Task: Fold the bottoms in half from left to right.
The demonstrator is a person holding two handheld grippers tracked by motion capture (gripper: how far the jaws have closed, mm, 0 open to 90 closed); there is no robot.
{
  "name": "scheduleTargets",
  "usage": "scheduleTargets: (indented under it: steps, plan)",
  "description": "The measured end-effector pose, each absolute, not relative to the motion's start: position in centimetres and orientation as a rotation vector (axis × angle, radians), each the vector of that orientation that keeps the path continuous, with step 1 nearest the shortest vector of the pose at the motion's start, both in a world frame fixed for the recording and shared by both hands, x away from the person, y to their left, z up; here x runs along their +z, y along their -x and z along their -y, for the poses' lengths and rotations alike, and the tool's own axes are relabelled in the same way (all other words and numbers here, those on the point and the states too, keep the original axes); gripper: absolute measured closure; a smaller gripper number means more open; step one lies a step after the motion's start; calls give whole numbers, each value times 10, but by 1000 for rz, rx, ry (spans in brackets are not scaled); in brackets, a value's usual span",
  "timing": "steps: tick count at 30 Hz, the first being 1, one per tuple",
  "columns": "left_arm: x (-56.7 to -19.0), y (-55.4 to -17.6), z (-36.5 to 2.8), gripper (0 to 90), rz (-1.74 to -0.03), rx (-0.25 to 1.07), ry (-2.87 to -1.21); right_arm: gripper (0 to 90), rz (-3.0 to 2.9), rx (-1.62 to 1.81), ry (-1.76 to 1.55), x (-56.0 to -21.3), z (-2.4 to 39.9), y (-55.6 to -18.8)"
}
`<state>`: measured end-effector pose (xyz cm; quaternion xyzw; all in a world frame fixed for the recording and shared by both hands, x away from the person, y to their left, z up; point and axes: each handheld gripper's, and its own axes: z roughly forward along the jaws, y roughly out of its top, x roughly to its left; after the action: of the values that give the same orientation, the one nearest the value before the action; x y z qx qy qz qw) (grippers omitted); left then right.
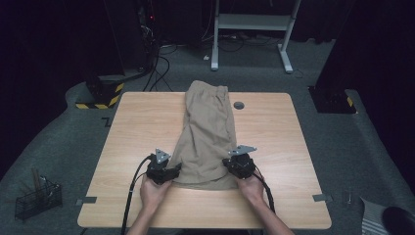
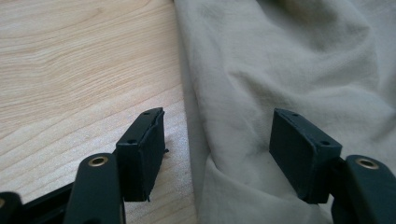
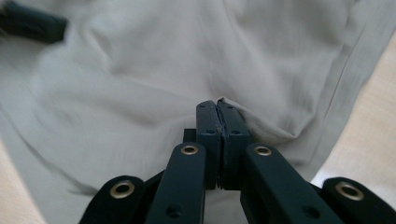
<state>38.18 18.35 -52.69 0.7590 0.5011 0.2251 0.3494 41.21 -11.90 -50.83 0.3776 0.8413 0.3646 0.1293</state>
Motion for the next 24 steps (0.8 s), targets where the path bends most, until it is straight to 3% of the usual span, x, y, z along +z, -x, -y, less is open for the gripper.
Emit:
scheduleTargets:
  steps: [6, 14, 20, 24]
  plan:
    - [-527, -382, -183, 354, -1301, 587, -1966, 886, -2436, 1064, -1106, -511, 125, -409]
    - [-527, -381, -182, 339, -1292, 582, -1971, 893, -2366, 1136, -1050, -488, 147, -379]
    - [-527, -379, -180, 307, -1273, 567, -1983, 893, -2421, 1084, -1075, -503, 155, -364]
    - [-525, -381, -182, 316, -1270, 493, -1954, 800, -2414, 1084, -1159, -512, 163, -369]
